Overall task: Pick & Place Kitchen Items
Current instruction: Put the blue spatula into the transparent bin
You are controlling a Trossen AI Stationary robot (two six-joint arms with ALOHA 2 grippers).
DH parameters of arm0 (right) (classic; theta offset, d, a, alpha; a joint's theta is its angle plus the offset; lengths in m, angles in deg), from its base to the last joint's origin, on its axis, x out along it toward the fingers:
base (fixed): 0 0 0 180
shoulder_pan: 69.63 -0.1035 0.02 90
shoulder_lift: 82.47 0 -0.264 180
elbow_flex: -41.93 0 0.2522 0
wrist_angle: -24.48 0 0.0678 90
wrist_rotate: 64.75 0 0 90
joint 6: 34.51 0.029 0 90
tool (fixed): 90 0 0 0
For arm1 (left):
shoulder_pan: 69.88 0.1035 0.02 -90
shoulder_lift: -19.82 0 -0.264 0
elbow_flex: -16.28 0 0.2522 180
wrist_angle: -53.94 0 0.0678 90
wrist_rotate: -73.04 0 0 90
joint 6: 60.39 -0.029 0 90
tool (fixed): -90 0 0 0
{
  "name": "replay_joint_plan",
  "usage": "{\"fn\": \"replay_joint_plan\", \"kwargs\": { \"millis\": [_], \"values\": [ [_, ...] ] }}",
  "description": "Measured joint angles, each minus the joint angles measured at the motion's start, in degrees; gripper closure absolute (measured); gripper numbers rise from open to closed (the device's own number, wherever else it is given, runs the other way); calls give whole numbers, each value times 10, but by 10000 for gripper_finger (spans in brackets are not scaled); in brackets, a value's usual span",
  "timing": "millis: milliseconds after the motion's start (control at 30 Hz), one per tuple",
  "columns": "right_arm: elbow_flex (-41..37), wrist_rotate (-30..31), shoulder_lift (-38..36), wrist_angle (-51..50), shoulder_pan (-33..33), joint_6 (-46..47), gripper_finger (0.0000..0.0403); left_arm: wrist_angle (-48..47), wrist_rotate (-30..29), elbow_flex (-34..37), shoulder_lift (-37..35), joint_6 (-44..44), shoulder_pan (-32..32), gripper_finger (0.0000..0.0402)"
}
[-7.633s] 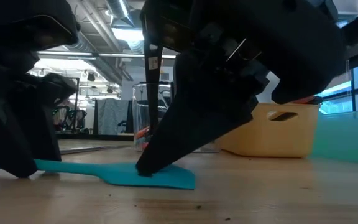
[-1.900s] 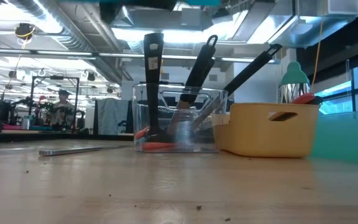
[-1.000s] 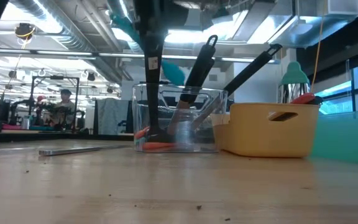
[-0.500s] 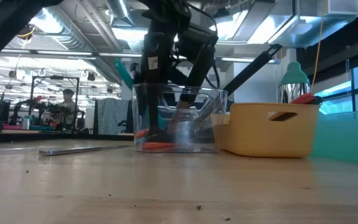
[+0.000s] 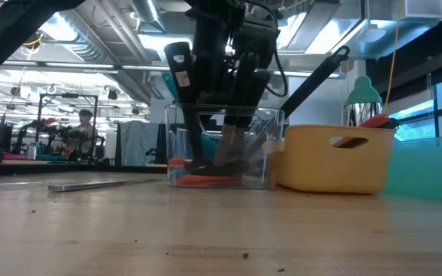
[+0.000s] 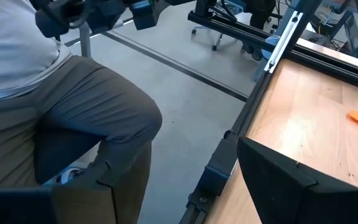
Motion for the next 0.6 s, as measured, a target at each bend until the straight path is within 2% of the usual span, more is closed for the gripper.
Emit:
{"fn": "replay_joint_plan", "kwargs": {
  "millis": [400,600],
  "values": [
    [0,-2,0,1,0,4,162,-5,14,-54,0,-3,-9,254],
    [0,-2,0,1,0,4,162,-102,16,-101,0,4,-12,223]
  ]
}}
